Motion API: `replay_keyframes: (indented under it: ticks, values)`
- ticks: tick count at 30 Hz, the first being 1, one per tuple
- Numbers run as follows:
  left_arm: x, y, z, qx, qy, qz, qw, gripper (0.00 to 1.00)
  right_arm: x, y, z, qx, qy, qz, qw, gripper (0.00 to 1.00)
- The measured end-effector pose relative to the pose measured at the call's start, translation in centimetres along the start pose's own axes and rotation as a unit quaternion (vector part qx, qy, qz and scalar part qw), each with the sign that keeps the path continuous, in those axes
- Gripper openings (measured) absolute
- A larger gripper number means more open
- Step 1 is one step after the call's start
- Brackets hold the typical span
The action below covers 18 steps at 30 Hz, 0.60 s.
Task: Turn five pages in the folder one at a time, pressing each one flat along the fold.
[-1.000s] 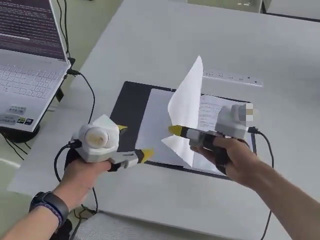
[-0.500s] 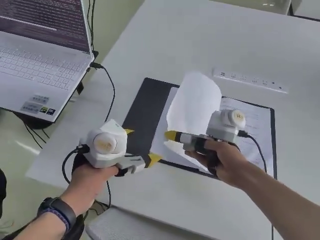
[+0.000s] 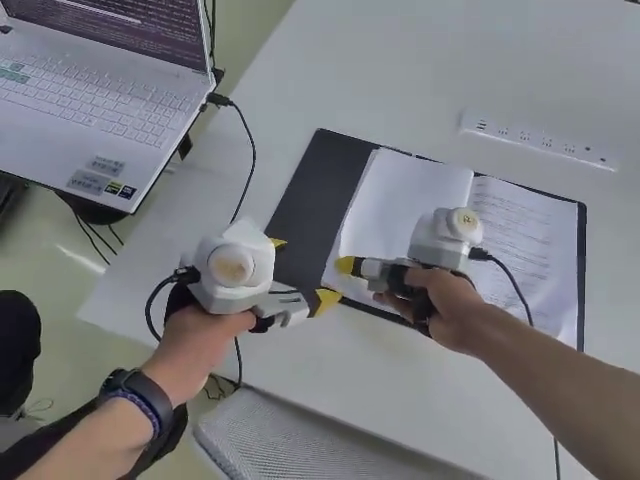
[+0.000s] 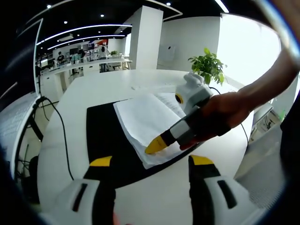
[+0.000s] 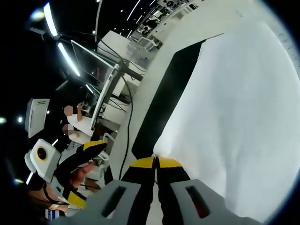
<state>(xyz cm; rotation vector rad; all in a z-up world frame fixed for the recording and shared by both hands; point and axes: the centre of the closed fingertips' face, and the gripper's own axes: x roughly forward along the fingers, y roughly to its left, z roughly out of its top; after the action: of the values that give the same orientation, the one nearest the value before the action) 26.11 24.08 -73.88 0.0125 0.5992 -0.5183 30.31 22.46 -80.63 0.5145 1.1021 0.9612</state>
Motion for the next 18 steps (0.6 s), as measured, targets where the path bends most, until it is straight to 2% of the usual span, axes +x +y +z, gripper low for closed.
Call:
replay_keyframes:
  ticks: [2,6,14,16,18]
  values:
    - [0.1,0.1,-0.1,-0.001,0.001,0.0,1.0,0.63,0.4,-0.6,-0.3,0.005,0.006,-0.011,0.9999,0.0]
    - [0.0,0.2,-0.1,-0.003,0.002,0.001,1.0,0.63,0.9,-0.9,-0.6,0.006,0.008,-0.017,0.9998,0.0]
    - [-0.8,-0.2,0.2,-0.009,0.004,0.005,0.9999,0.63,1.1,-0.9,-0.4,0.009,-0.002,-0.019,0.9998,0.0]
    - [-0.9,-0.4,0.2,-0.012,0.004,0.005,0.9999,0.63,0.9,-0.4,-0.5,0.005,-0.003,-0.014,0.9999,0.03]
    - [-1.0,-0.6,0.2,-0.012,0.005,0.005,0.9999,0.63,0.9,0.5,-0.6,-0.017,-0.003,0.008,0.9998,0.1]
